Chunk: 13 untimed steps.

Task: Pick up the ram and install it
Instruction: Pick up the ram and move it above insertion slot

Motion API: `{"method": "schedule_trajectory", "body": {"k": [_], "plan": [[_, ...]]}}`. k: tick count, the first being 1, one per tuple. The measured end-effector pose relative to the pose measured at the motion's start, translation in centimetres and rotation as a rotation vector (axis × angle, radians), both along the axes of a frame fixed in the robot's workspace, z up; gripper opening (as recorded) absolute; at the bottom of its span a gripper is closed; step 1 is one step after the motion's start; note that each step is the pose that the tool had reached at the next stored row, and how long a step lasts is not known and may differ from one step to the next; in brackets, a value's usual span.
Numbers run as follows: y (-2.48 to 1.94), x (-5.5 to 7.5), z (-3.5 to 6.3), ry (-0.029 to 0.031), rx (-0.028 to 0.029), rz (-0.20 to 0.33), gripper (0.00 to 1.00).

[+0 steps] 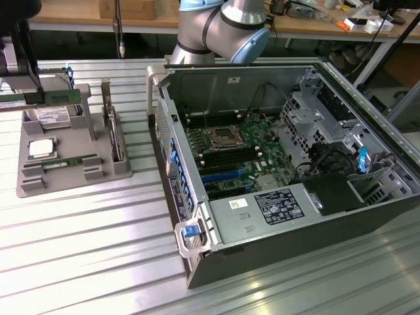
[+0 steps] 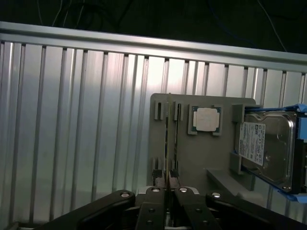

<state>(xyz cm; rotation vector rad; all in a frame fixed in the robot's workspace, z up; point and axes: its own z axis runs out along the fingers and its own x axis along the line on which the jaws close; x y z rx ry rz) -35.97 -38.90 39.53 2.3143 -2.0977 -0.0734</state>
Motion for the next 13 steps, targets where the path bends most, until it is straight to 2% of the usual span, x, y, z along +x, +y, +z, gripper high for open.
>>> {"method": "schedule_trajectory", "body": {"k": [3, 8, 13], "plan": [[0.00, 0.00, 0.61, -0.0001, 0.0001, 0.000, 0.14], [0.00, 0.08, 0.64, 0.0002, -0.0002, 0.000, 0.14], [0.00, 0.98, 0.62, 0.0000, 0.0000, 0.000, 0.14]]}}
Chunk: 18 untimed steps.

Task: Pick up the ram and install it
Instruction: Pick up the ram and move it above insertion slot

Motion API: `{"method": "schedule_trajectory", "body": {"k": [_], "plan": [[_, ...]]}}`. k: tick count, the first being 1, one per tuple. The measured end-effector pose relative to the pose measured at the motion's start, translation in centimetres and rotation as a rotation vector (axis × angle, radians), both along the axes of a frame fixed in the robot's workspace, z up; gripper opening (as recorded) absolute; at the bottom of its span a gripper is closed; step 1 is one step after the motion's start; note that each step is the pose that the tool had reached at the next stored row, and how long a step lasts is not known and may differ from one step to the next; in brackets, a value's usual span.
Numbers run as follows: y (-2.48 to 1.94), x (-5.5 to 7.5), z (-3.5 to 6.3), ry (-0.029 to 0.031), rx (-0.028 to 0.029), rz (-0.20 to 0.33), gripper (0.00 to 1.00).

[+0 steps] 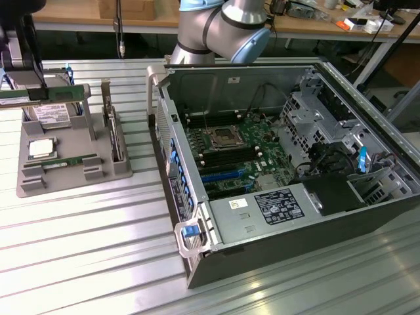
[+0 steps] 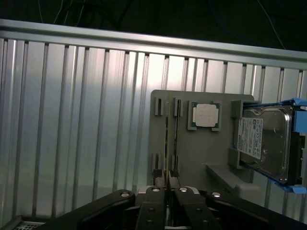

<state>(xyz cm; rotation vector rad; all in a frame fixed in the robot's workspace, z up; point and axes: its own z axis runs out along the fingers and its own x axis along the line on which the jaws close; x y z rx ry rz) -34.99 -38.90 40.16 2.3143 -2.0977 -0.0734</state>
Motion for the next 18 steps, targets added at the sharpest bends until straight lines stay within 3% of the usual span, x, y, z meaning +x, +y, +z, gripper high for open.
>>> {"method": "schedule_trajectory", "body": {"k": [18], "plan": [[0.00, 3.8, 0.00, 0.0000, 0.0000, 0.000, 0.14]]}}
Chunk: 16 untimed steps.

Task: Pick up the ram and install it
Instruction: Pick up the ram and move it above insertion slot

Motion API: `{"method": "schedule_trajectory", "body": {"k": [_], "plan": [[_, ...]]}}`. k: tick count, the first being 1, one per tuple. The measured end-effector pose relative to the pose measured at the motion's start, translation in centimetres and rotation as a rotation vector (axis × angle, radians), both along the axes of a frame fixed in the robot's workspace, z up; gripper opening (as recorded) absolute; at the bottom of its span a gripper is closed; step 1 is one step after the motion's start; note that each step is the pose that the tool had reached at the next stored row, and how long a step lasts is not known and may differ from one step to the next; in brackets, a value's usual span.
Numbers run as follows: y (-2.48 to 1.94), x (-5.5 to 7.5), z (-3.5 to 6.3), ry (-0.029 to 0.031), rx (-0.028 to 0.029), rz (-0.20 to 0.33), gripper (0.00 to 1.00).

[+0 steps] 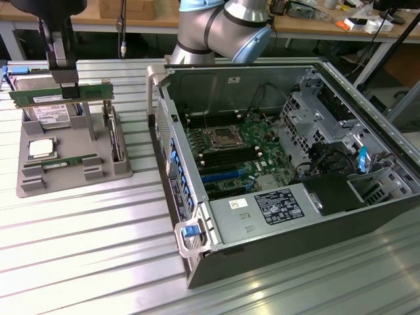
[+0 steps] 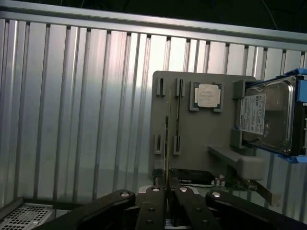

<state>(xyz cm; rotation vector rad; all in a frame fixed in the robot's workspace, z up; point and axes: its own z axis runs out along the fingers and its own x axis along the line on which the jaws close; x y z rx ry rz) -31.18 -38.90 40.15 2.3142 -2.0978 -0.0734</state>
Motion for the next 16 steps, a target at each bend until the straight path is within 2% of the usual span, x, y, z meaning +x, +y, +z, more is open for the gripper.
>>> {"method": "schedule_trajectory", "body": {"k": [11, 16], "plan": [[0.00, 2.6, 0.00, 0.0000, 0.0000, 0.000, 0.14], [0.00, 4.3, 0.00, 0.0000, 0.0000, 0.000, 0.14]]}}
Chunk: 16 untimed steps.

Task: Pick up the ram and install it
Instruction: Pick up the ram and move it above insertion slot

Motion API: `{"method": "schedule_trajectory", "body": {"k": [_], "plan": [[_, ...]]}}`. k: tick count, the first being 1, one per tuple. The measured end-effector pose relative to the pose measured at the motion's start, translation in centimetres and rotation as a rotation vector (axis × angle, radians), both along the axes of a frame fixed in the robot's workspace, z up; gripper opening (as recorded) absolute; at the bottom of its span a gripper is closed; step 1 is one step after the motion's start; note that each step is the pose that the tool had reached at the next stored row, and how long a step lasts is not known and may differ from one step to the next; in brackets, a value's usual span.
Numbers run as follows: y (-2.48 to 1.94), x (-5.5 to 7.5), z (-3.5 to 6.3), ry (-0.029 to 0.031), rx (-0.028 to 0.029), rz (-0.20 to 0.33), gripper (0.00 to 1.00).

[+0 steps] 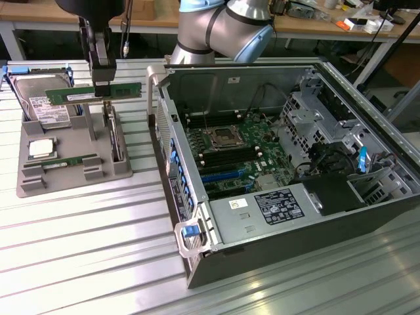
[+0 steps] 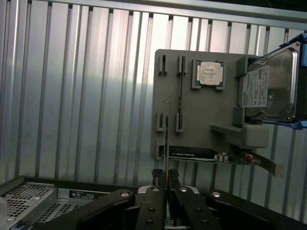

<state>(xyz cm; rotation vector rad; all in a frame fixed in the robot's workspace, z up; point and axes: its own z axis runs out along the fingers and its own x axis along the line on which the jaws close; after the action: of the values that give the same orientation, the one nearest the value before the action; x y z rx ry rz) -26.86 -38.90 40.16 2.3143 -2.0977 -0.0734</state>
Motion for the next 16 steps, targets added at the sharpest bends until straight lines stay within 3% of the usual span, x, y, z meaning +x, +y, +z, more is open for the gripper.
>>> {"method": "schedule_trajectory", "body": {"k": [16], "plan": [[0.00, 4.9, 0.00, 0.0000, 0.0000, 0.000, 0.14]]}}
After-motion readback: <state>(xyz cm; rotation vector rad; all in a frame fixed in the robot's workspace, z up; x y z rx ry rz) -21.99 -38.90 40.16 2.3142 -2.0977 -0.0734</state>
